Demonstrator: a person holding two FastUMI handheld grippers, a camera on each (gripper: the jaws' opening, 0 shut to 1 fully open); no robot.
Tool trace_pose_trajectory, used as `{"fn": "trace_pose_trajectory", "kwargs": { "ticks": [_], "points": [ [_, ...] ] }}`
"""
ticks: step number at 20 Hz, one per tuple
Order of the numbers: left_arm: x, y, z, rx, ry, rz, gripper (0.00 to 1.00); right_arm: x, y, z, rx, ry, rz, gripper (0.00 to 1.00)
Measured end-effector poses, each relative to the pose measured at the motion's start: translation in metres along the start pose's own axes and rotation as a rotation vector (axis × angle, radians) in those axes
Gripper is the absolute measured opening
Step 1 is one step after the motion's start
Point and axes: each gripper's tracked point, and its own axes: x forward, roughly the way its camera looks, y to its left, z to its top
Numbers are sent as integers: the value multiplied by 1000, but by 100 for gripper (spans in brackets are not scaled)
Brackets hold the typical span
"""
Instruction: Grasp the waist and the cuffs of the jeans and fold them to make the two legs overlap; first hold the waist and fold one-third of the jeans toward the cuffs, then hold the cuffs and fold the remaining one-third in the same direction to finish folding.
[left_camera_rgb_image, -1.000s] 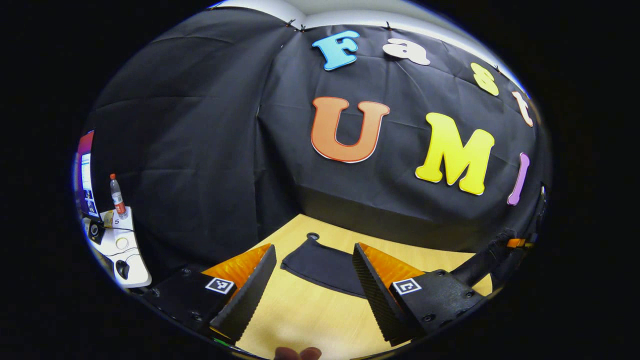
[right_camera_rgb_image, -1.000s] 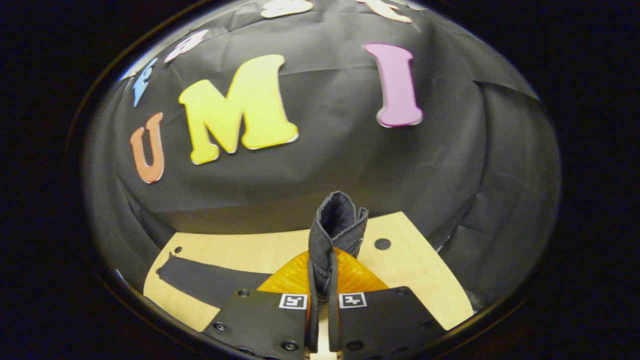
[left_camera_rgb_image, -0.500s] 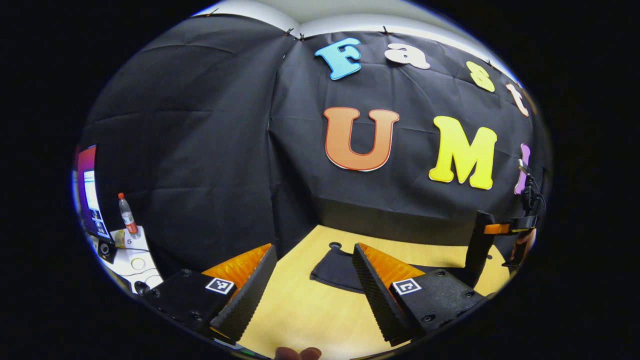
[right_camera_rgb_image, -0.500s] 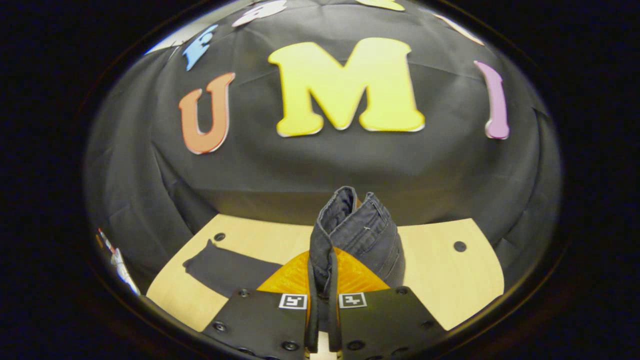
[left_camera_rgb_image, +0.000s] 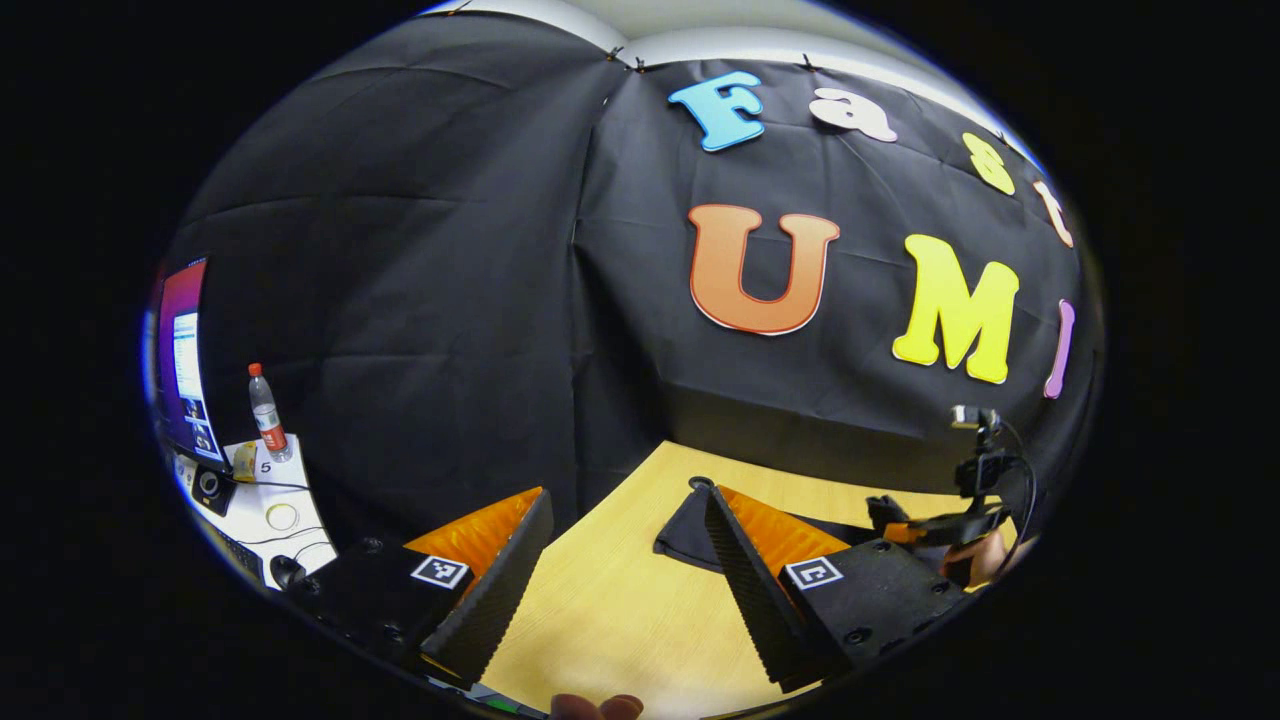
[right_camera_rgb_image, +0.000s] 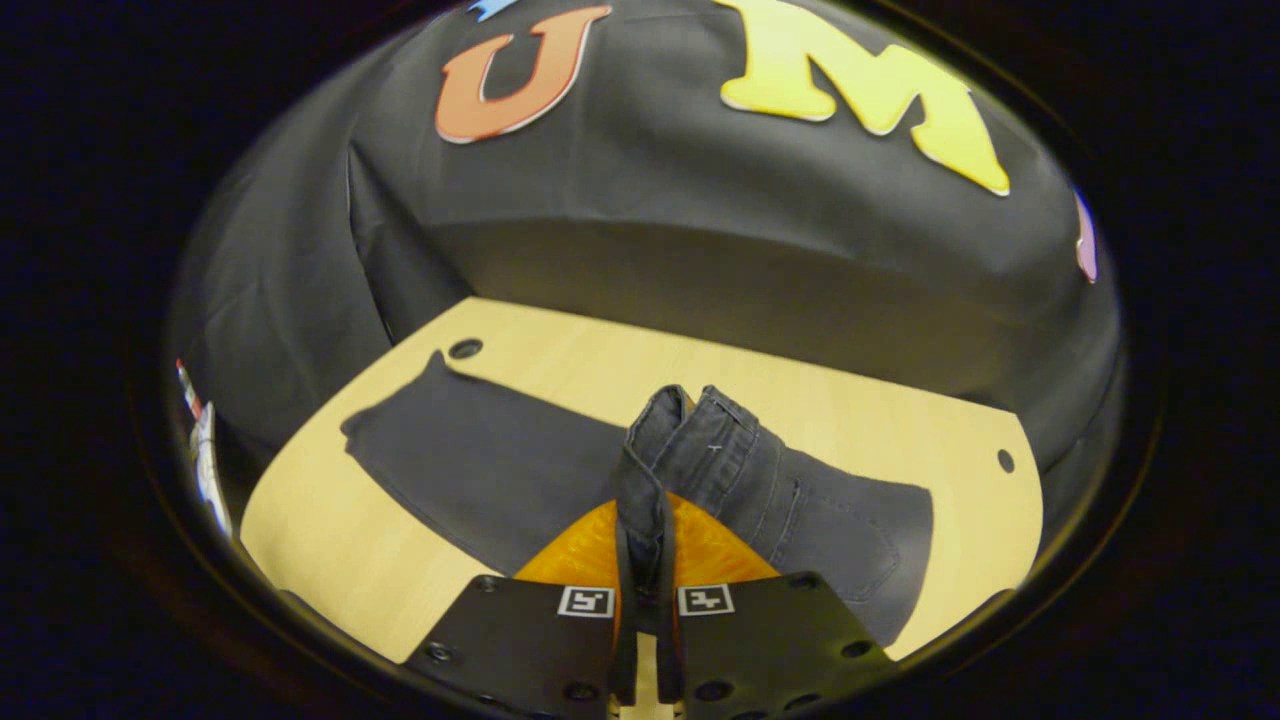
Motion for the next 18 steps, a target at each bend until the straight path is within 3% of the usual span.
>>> {"fn": "trace_pose_trajectory", "kwargs": {
  "ticks": [1, 7, 10, 11, 16, 18],
  "points": [
    [2, 2, -2, -7, 4, 3, 99, 8, 5, -9, -31, 12, -7, 9],
    [14, 7, -14, -26, 26, 1, 99, 22, 16, -35, -145, 46, -14, 10],
    [19, 6, -17, -31, 32, -9, 99, 22, 26, -38, -142, 45, 17, 20],
    [21, 6, -19, -34, 34, -14, 99, 19, 31, -39, -129, 51, 45, 24],
    [31, -9, -34, -79, 74, -56, 99, -4, 50, -31, -142, 2, 113, 72],
    [38, -13, -40, -94, 81, -72, 99, -28, 49, -20, -164, -39, 124, 82]
  ]
}}
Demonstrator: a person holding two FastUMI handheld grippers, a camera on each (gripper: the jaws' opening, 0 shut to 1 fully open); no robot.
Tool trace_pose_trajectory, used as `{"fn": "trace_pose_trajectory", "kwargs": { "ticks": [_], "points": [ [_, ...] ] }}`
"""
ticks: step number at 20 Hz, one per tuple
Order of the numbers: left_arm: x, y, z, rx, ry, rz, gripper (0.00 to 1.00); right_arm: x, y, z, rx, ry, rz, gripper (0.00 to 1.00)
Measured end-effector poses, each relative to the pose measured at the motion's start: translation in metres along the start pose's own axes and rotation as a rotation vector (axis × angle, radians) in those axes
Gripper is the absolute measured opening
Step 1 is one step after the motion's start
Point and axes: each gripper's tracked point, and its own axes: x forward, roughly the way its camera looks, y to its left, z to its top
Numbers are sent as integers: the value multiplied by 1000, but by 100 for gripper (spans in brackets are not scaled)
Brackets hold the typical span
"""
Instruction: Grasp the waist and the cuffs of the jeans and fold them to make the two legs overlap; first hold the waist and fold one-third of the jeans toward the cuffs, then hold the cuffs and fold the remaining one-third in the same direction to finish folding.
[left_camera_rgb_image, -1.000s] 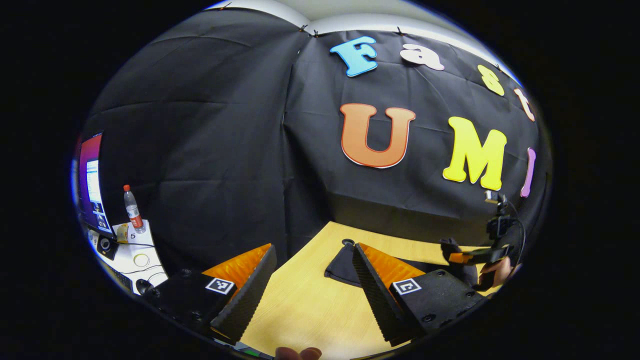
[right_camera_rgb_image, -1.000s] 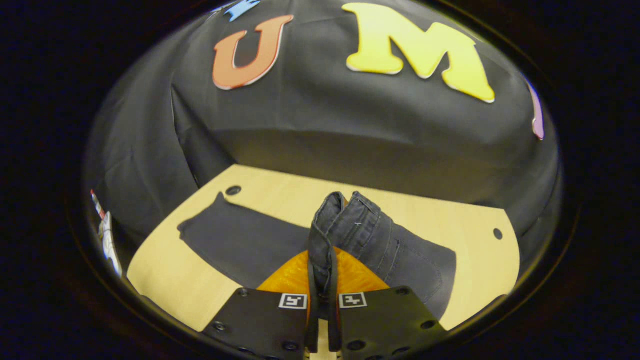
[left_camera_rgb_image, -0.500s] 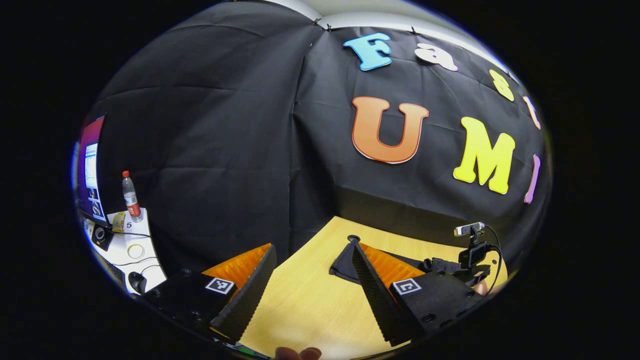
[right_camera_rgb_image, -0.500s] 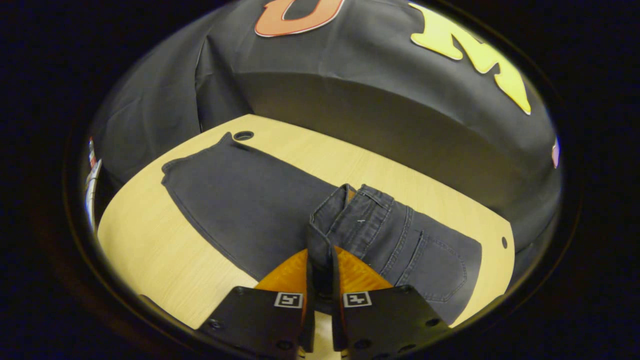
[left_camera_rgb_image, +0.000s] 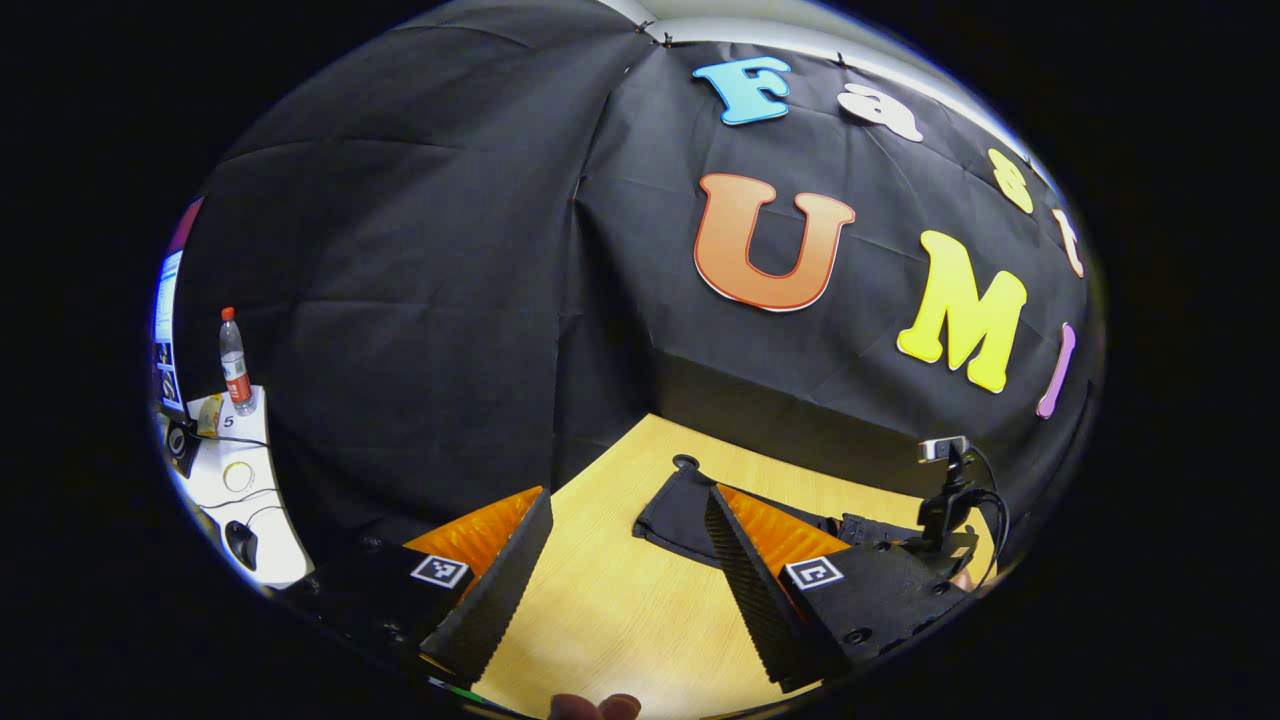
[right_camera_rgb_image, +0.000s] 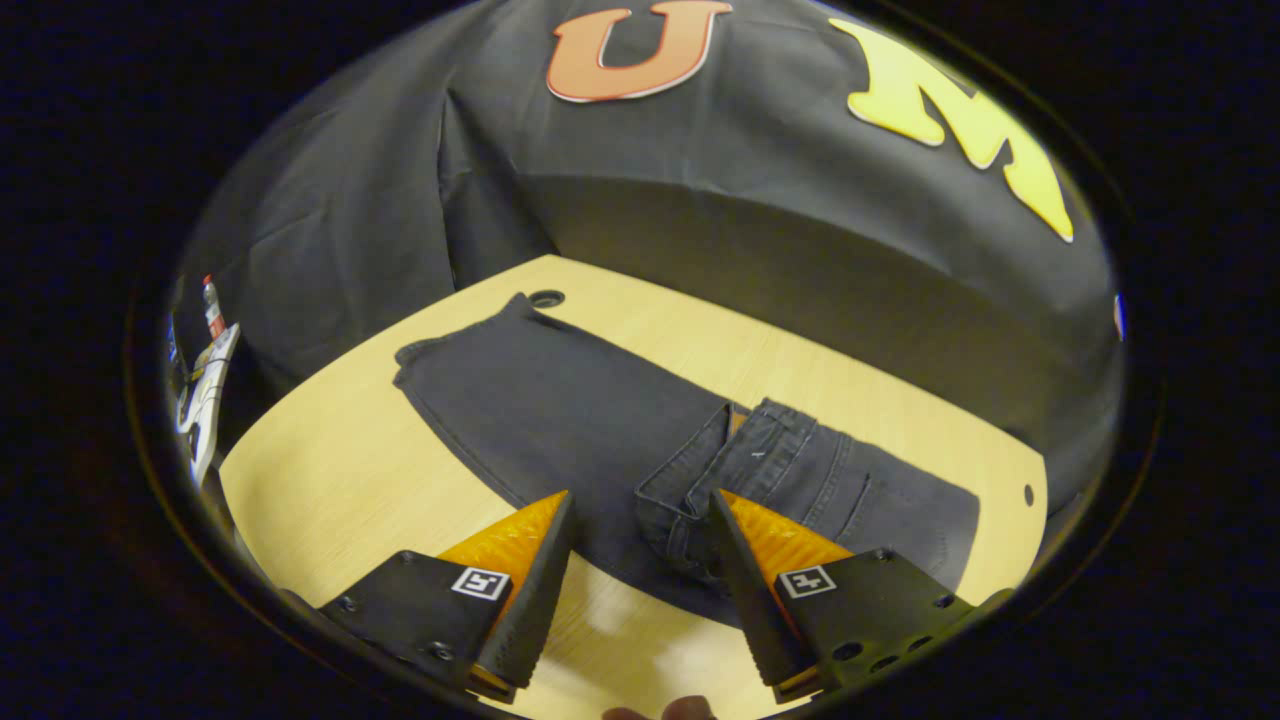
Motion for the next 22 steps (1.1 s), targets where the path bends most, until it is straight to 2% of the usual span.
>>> {"fn": "trace_pose_trajectory", "kwargs": {
  "ticks": [1, 3, 7, 11, 15, 18, 22],
  "points": [
    [6, -1, -2, -4, -2, -9, 99, -15, -1, 5, -5, -22, 7, 84],
    [18, -4, -2, 5, -25, -34, 99, -52, -8, 24, -14, -78, 5, 95],
    [54, -11, -16, -33, 2, -91, 99, -132, -46, 49, 4, -158, -42, 96],
    [91, -24, -48, -193, 99, -162, 99, -189, -91, 54, 41, -190, -119, 96],
    [135, -50, -81, -428, 206, -221, 99, -230, -131, 42, 104, -183, -206, 96],
    [159, -52, -115, -596, 330, -195, 99, -259, -152, 18, 128, -141, -235, 96],
    [190, -42, -135, -788, 417, -144, 99, -288, -189, -13, 166, -99, -323, 98]
  ]
}}
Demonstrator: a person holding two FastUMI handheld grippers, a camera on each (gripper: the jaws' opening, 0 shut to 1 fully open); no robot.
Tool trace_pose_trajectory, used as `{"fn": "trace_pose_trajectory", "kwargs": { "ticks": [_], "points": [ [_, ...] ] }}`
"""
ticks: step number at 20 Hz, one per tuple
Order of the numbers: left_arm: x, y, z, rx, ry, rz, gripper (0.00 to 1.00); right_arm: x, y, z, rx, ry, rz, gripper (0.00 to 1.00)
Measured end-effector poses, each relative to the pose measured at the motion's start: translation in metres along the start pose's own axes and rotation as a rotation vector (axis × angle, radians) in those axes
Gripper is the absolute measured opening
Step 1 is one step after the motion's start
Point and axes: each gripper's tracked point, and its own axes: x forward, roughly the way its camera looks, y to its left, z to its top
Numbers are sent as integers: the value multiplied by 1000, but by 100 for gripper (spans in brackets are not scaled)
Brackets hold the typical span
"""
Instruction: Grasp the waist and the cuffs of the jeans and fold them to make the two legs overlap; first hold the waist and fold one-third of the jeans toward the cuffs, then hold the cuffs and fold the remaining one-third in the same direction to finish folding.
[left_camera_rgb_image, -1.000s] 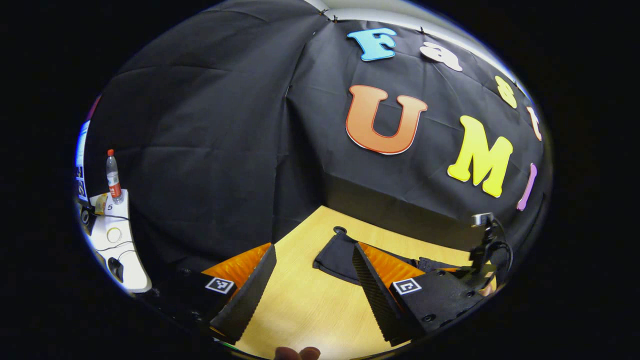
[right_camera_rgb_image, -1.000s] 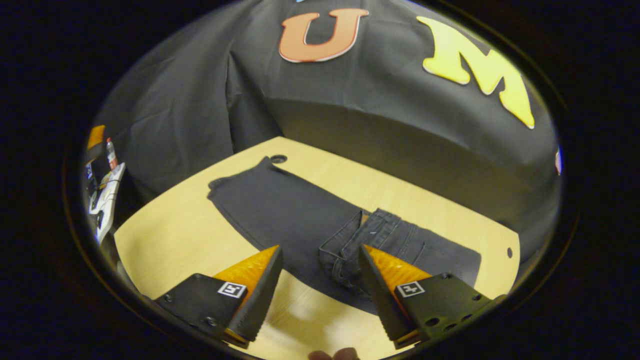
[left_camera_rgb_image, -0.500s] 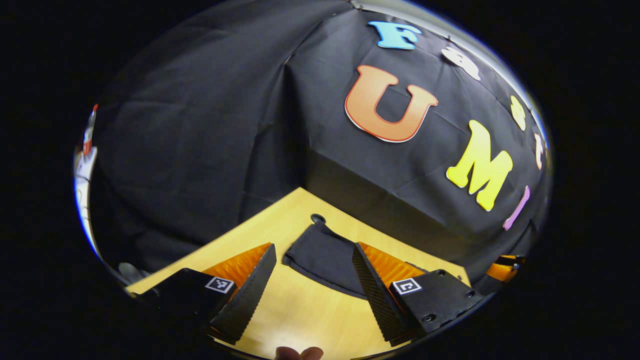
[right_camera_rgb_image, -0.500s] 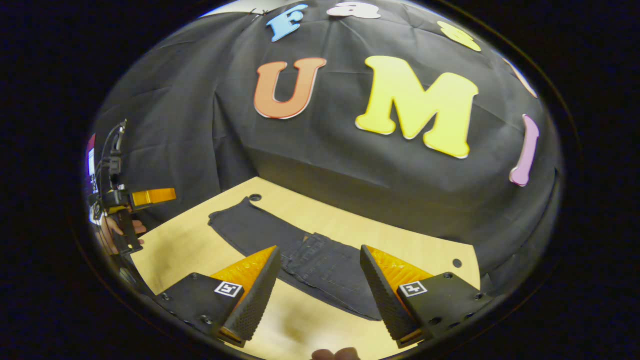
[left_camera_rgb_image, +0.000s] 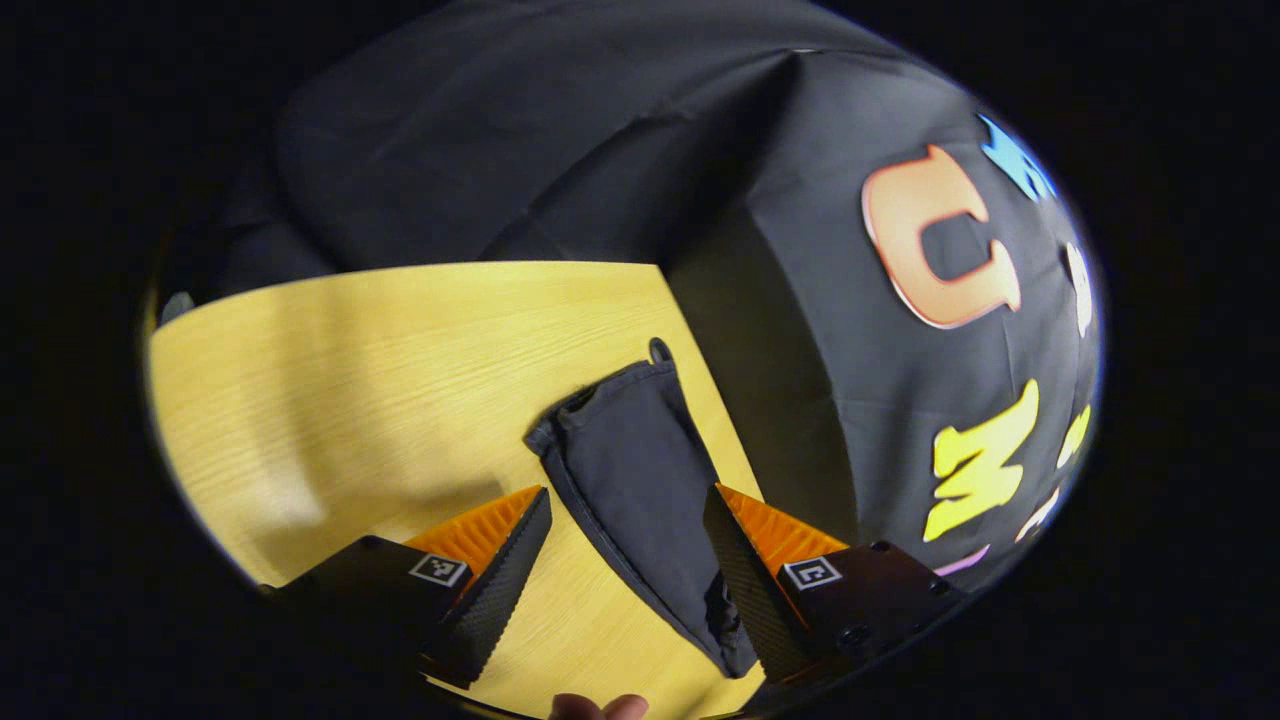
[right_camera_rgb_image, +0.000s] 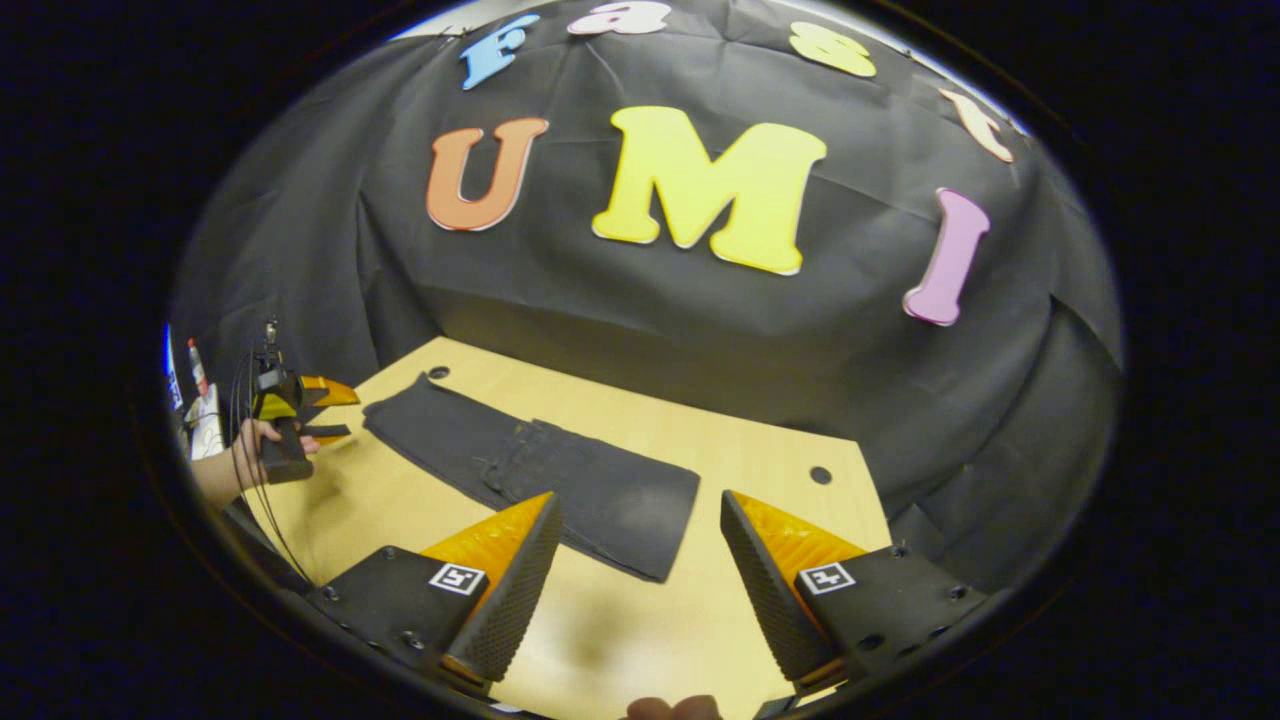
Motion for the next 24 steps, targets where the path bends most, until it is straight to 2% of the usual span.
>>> {"fn": "trace_pose_trajectory", "kwargs": {
  "ticks": [2, 5, 8, 11, 17, 20, 24],
  "points": [
    [15, 11, 3, -42, 13, 31, 98, 0, -14, -12, 48, 17, -52, 96],
    [29, 16, 2, -79, 27, 51, 98, -1, 0, -25, 141, 43, -45, 98],
    [40, 13, -1, -90, 29, 47, 97, 0, 5, -29, 126, 57, -29, 98],
    [49, 10, 0, -81, 10, 48, 95, 4, -4, -19, 132, 43, -45, 96],
    [66, -3, 11, -162, -41, -35, 94, 6, -15, -16, 154, 52, -73, 98],
    [77, -10, 14, -160, -64, -70, 90, 9, -12, -20, 144, 67, -76, 97],
    [89, -5, 13, -142, -60, -66, 82, 6, -11, -22, 143, 73, -71, 96]
  ]
}}
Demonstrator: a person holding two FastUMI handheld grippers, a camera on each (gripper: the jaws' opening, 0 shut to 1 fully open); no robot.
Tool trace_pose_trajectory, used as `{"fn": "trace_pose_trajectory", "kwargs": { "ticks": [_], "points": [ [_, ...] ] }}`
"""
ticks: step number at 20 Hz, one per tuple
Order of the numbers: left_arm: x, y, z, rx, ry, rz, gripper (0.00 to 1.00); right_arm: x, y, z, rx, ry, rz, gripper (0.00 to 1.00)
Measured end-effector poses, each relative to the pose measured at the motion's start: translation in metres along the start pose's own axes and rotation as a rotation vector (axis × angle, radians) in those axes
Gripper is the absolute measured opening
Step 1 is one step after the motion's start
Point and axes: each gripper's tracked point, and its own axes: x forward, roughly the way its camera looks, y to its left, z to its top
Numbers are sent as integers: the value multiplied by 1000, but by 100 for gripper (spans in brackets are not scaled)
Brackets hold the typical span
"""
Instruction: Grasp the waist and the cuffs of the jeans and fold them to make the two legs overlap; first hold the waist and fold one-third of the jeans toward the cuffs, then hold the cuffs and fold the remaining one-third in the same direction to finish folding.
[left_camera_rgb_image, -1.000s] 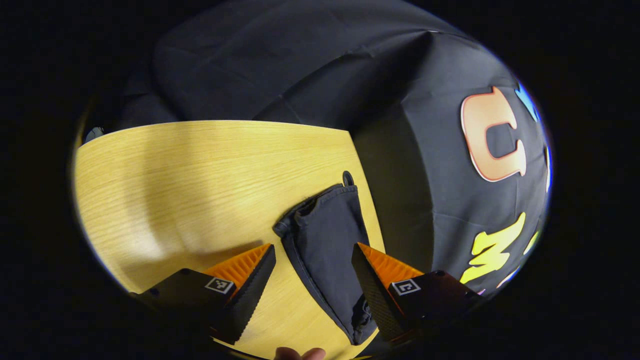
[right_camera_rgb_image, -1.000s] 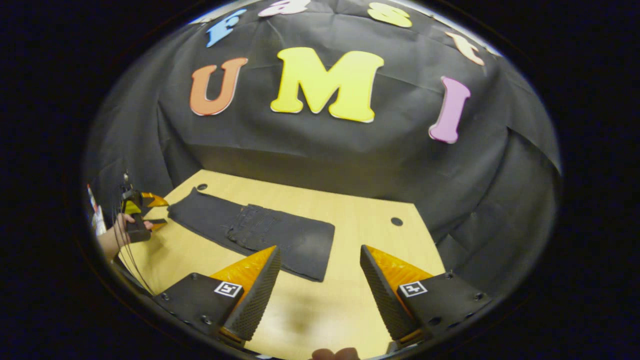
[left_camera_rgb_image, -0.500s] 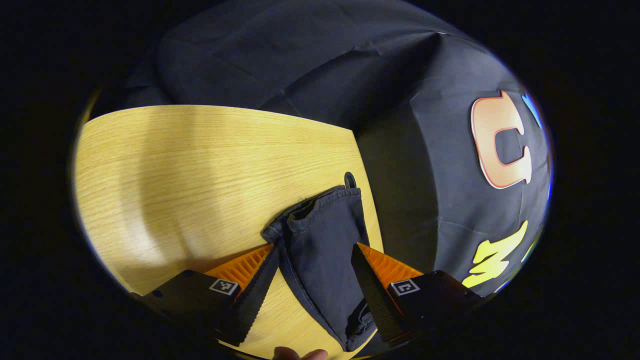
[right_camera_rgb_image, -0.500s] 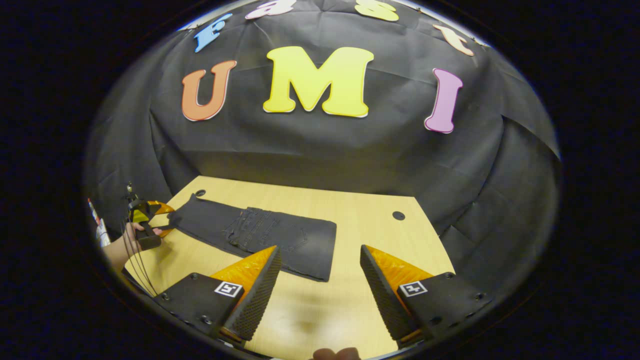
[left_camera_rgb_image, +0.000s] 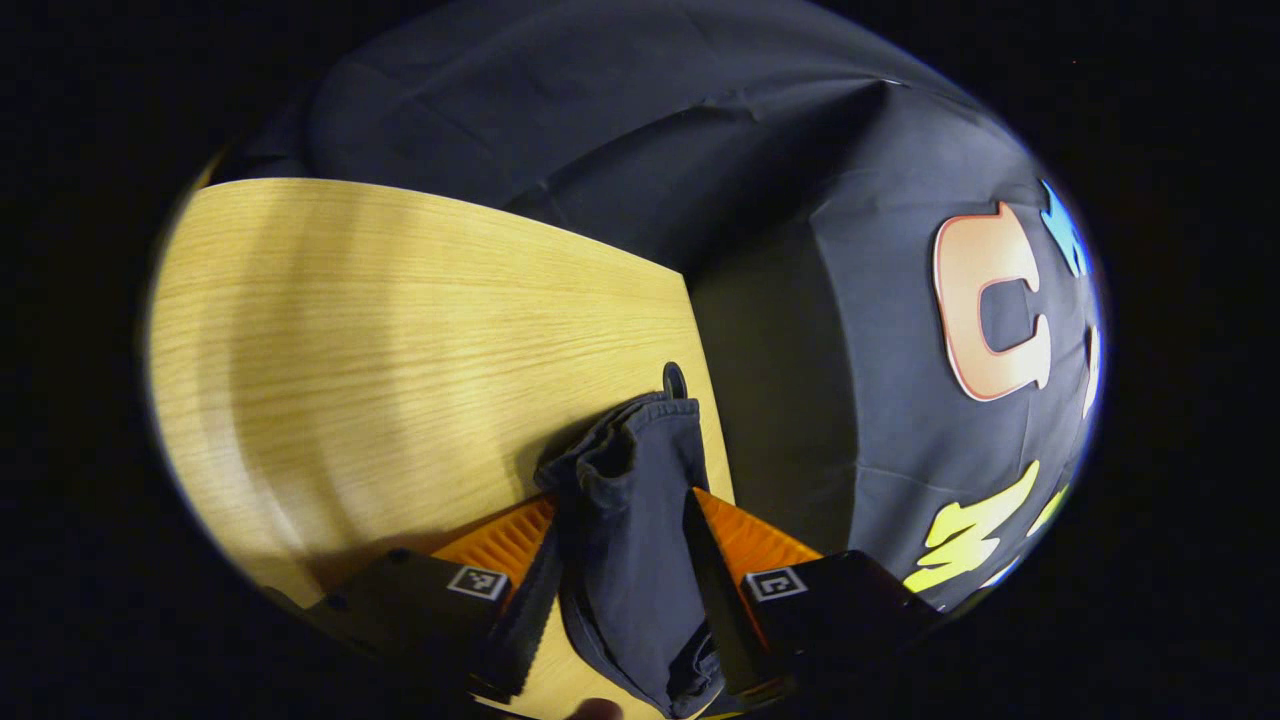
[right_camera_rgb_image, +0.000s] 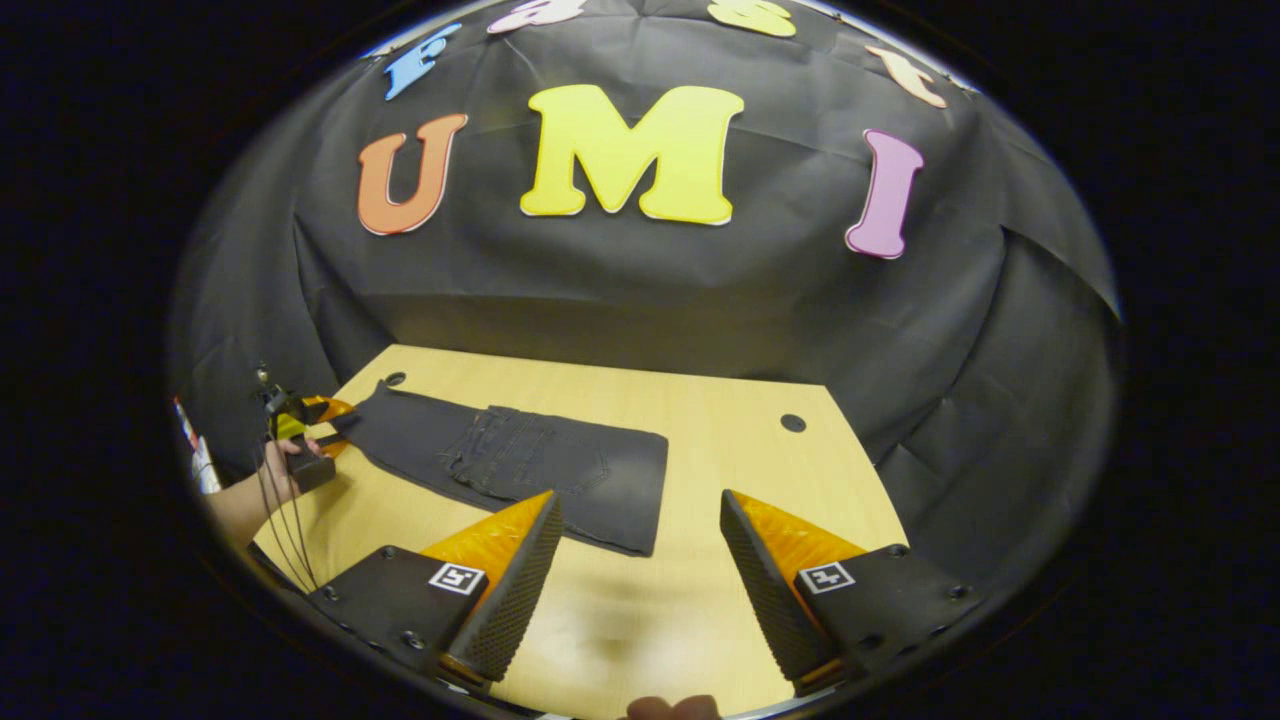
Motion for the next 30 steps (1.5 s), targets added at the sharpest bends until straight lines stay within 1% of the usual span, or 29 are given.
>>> {"fn": "trace_pose_trajectory", "kwargs": {
  "ticks": [1, 2, 3, 5, 6, 7, 8, 9, 10, 13, 17, 19, 21, 23, 26, 27, 30],
  "points": [
    [3, 3, 1, -6, 3, 7, 78, -1, 0, -1, 0, -2, 1, 96],
    [2, 7, 0, -9, 6, 18, 68, -2, -1, -1, 1, -4, 1, 96],
    [4, 13, 2, -16, 3, 38, 34, -4, -3, -2, 3, -4, 0, 96],
    [4, 12, 0, -46, 10, 27, 17, -8, -6, -5, 6, -4, -6, 96],
    [2, 7, 0, -52, 10, 13, 14, -9, -7, -5, 8, -5, -8, 96],
    [1, 3, 1, -45, 6, 1, 12, -12, -9, -7, 8, -8, -11, 96],
    [-2, -8, 0, -29, 4, -23, 9, -17, -12, -7, 11, -15, -12, 96],
    [-7, -22, 1, 0, -2, -49, 8, -19, -15, -7, 15, -22, -15, 96],
    [-12, -37, 0, 46, -5, -74, 7, -22, -17, -6, 21, -31, -15, 98],
    [-28, -86, -9, 220, -8, -140, 6, -30, -27, -7, 50, -52, -24, 96],
    [-53, -171, -45, 371, -2, -241, 6, -51, -49, -7, 91, -99, -41, 96],
    [-64, -208, -72, 476, -9, -278, 6, -62, -63, -11, 115, -117, -58, 98],
    [-79, -234, -104, 554, -4, -314, 6, -73, -81, -20, 138, -127, -83, 98],
    [-85, -249, -145, 631, 17, -339, 6, -86, -100, -28, 166, -127, -112, 98],
    [-89, -271, -216, 755, 52, -352, 6, -103, -134, -47, 199, -121, -168, 96],
    [-90, -272, -244, 805, 66, -354, 6, -107, -146, -52, 212, -115, -188, 98],
    [-75, -262, -305, 944, 65, -335, 6, -116, -176, -69, 253, -92, -240, 98]
  ]
}}
